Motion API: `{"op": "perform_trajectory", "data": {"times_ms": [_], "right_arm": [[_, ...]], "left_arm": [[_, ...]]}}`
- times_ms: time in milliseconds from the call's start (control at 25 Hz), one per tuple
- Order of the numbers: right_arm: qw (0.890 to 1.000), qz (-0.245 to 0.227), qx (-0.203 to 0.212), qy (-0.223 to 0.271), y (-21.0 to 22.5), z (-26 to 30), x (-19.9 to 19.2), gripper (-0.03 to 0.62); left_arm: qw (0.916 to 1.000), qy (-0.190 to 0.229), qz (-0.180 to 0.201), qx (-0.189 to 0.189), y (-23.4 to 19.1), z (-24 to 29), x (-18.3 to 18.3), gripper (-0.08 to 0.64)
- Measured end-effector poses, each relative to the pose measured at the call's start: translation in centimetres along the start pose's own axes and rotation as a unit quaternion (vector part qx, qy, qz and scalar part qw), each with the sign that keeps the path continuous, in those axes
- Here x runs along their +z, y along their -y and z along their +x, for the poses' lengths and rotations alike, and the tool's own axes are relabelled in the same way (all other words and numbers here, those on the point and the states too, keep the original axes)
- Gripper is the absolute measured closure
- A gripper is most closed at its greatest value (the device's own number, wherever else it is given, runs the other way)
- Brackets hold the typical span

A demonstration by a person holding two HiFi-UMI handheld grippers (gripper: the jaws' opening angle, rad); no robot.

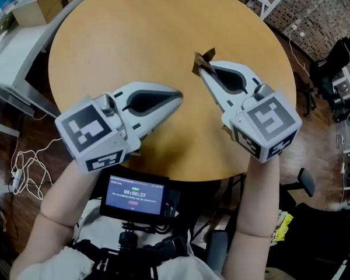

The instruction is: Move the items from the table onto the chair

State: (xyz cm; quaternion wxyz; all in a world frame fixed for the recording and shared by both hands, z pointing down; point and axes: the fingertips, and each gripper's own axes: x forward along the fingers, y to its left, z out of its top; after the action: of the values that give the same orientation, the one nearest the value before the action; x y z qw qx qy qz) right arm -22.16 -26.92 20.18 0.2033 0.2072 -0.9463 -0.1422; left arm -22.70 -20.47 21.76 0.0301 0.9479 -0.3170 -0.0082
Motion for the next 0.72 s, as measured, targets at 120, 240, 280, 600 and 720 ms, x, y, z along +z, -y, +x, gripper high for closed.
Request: {"op": "perform_trajectory", "data": {"times_ms": [120,240,280,600,720], "right_arm": [[1.0,-0.002,-0.005,0.014,-1.7,-2.3,0.0,0.588],[1.0,-0.001,-0.012,0.009,-2.8,-4.1,-0.5,0.588],[1.0,0.001,-0.02,0.014,-2.7,-4.6,-0.5,0.588],[0.995,0.043,-0.085,0.027,-2.0,-10.2,-3.4,0.588],[0.992,0.064,-0.105,0.033,-2.2,-12.2,-4.6,0.588]], "left_arm": [[0.9999,-0.002,-0.002,-0.014,1.0,0.9,-0.2,0.552],[0.9997,-0.006,0.0,-0.022,1.8,1.9,-0.3,0.552],[0.9996,-0.007,-0.001,-0.026,2.1,2.3,-0.3,0.552],[0.9986,-0.004,0.018,-0.048,4.7,4.9,-0.3,0.552],[0.9975,0.005,0.022,-0.066,6.1,6.3,0.1,0.552]]}}
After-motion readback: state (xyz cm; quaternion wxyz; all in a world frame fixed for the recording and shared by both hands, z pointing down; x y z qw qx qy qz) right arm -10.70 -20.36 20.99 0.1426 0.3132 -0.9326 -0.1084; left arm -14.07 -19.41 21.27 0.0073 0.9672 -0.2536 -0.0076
